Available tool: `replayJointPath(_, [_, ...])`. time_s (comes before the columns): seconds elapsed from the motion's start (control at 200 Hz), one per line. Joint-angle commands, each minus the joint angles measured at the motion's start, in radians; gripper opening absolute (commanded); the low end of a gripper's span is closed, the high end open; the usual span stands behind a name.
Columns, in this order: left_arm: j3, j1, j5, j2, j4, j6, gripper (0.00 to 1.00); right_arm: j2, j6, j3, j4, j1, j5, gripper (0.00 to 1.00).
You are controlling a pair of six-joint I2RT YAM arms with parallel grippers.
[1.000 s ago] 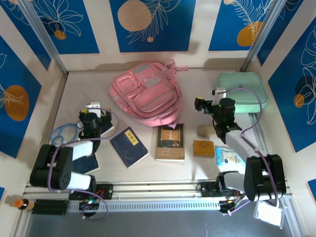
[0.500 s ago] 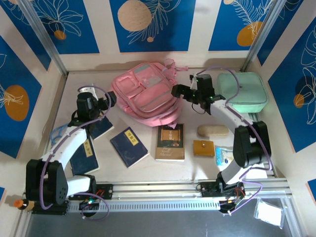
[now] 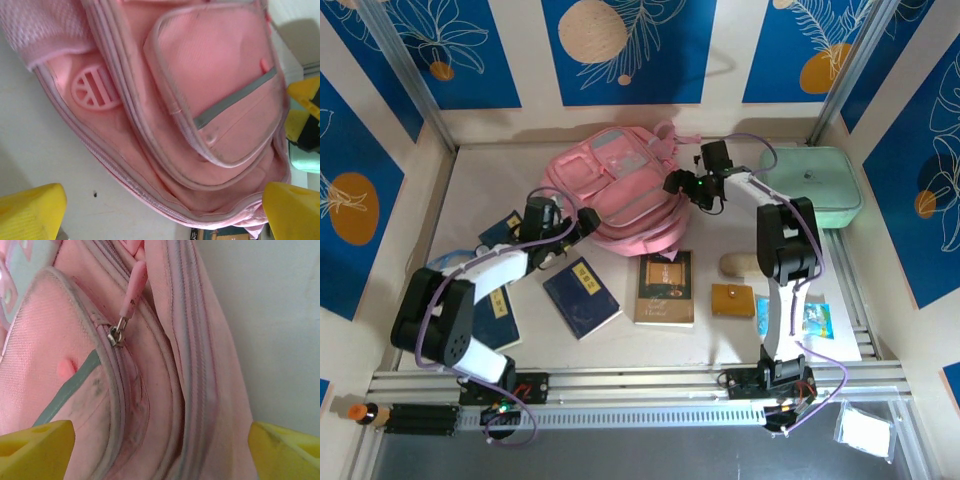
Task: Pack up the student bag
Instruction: Rotate the student bag at the top-center of the table.
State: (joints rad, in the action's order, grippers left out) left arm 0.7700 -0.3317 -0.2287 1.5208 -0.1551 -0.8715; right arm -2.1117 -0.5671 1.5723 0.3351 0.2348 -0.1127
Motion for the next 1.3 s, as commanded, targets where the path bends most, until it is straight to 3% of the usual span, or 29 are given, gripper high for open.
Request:
replayJointPath(0.0, [0.053,-0.001,-0.035,0.05,-0.058,-0.037,1.0,-0.021,0.045,0.043,0.047,0.022,-0.125,0.87])
replayJointPath(0.15, [0.136,0.058,0.017,0.119,0.061,0.076,1.0,0.032,0.031,-0.037,-0.002,0.079,-0.181,0.86])
replayJointPath(0.43, [0.209,0.122,0.077,0.154,0.19,0.163,1.0,0.174,-0.02,-0.227,-0.114,0.208,-0.236,0.84])
replayJointPath(0.575, [0.241,0.131,0.126,0.125,0.274,0.21,1.0,0.243,-0.076,-0.294,-0.117,0.156,-0.096,0.83])
replayJointPath(0.695, [0.25,0.131,0.138,0.078,0.319,0.227,1.0,0.256,-0.136,-0.323,-0.161,0.059,-0.143,0.83])
replayJointPath(0.905, [0.197,0.12,0.083,0.009,0.325,0.183,1.0,0.105,-0.141,-0.145,-0.118,-0.011,-0.172,0.8])
replayJointPath(1.11, [0.146,0.088,0.031,-0.053,0.311,0.135,1.0,-0.095,-0.166,0.092,-0.096,-0.004,-0.225,0.72])
replayJointPath(1.295, [0.106,0.054,-0.052,-0.094,0.281,0.1,1.0,-0.227,-0.131,0.263,-0.043,0.013,-0.137,0.71])
